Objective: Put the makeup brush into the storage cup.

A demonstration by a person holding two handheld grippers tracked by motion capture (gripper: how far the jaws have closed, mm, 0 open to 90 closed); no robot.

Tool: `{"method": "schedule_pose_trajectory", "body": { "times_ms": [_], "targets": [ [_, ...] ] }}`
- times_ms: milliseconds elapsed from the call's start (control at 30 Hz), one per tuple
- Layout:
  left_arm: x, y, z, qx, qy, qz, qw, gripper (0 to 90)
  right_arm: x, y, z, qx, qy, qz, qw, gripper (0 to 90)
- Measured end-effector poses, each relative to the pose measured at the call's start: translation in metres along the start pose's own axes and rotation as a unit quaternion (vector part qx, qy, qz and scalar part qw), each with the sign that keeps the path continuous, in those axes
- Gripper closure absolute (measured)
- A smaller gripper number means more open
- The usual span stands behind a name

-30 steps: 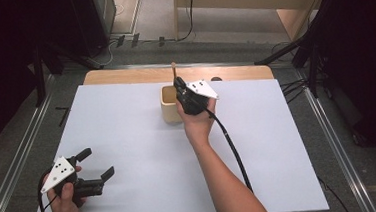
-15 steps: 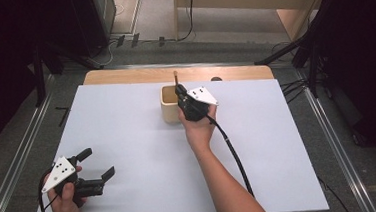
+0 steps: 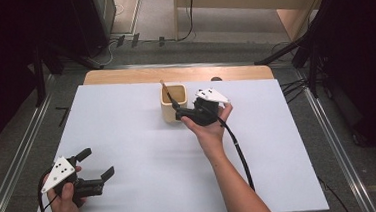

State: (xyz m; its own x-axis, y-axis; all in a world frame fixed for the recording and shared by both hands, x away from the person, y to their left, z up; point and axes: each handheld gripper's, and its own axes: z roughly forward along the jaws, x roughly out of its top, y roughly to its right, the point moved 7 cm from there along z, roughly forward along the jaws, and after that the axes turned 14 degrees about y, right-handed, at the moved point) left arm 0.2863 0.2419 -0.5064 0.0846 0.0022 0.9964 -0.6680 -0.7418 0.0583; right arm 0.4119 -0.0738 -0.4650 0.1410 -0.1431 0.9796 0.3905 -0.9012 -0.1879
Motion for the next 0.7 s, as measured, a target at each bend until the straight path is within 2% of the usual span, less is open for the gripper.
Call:
{"method": "schedule_pose_trajectory", "body": {
  "times_ms": [67, 133, 200, 433, 700],
  "targets": [
    [0.000, 0.001, 0.001, -0.002, 0.000, 0.001, 1.0000, 0.0, -0.001, 0.004, -0.009, 0.015, 0.004, -0.002, 0.9999, 0.0],
    [0.001, 0.003, 0.002, -0.003, 0.000, 0.002, 1.0000, 0.0, -0.001, 0.010, -0.023, 0.020, 0.011, -0.009, 0.9997, 0.0],
    [0.001, 0.005, 0.002, -0.004, 0.000, 0.004, 1.0000, 0.0, 0.000, 0.013, -0.027, 0.021, 0.014, -0.010, 0.9996, 0.0],
    [-0.001, 0.006, 0.003, -0.005, -0.003, 0.004, 1.0000, 0.0, 0.002, 0.028, -0.052, 0.015, 0.021, -0.015, 0.9995, 0.0],
    [-0.001, 0.006, 0.001, -0.003, -0.003, 0.003, 1.0000, 0.0, -0.012, 0.043, -0.072, 0.009, 0.008, -0.024, 0.9997, 0.0]
  ]
}}
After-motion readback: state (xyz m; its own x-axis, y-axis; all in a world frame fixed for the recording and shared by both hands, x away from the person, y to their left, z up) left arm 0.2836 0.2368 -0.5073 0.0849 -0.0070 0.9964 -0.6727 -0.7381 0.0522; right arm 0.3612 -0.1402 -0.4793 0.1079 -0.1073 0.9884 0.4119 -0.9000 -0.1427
